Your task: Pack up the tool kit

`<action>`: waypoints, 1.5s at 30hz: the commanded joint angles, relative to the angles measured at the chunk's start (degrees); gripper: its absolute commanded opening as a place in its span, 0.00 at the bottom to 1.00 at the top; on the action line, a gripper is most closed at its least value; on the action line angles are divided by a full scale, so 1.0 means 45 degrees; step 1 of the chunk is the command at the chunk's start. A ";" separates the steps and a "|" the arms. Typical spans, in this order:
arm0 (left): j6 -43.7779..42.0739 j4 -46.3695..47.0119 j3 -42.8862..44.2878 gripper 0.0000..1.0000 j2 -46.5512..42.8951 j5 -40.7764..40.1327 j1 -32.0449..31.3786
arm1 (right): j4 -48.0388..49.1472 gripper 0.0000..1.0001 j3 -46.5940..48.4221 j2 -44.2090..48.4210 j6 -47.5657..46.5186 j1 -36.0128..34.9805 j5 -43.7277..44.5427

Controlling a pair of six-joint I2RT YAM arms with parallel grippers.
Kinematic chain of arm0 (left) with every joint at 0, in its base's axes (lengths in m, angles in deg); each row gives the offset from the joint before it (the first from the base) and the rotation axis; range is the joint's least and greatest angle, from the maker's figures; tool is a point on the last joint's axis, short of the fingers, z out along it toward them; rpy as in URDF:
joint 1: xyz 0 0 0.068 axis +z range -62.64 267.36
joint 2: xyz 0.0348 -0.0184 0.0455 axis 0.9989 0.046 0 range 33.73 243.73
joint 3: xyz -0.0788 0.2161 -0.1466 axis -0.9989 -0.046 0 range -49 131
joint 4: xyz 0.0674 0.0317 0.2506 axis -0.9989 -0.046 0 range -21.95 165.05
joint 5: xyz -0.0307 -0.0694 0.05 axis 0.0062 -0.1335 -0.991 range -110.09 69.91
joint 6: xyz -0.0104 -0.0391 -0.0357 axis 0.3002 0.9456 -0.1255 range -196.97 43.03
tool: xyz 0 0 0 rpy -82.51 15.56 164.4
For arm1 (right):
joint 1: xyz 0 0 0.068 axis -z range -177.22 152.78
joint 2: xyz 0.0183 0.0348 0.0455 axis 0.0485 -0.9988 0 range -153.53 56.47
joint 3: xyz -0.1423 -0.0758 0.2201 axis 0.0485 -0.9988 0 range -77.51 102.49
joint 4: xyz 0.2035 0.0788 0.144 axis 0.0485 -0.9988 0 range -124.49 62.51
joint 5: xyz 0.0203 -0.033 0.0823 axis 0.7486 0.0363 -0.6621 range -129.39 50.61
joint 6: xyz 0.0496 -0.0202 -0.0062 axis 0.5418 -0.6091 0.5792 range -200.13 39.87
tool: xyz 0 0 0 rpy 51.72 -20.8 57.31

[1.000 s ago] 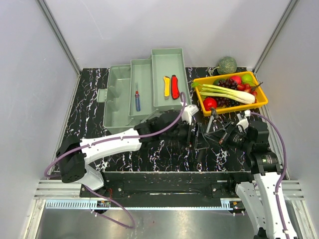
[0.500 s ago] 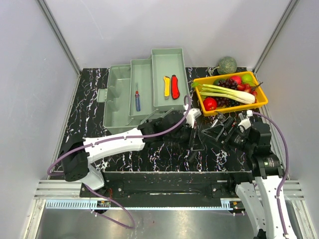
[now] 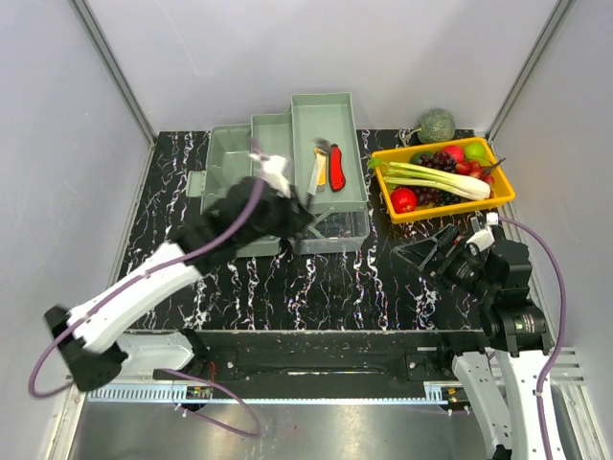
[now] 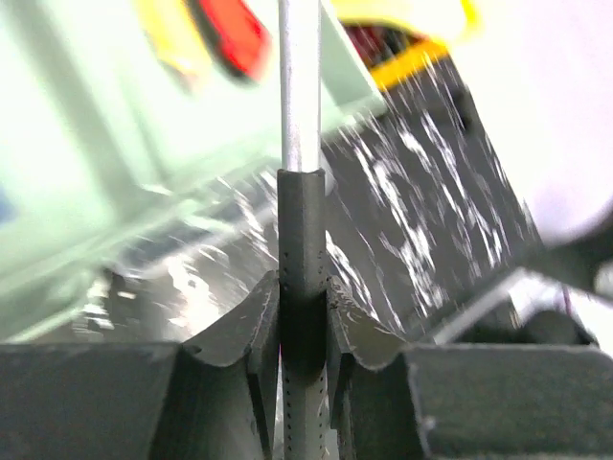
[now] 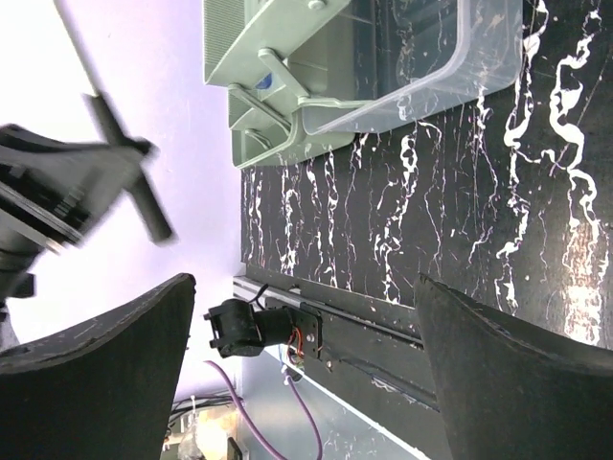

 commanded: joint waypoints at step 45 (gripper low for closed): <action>-0.2362 0.1057 0.0766 0.41 0.6989 0.1526 0.9950 | -0.0442 0.99 -0.1101 -0.0585 0.0157 -0.0051 0.1473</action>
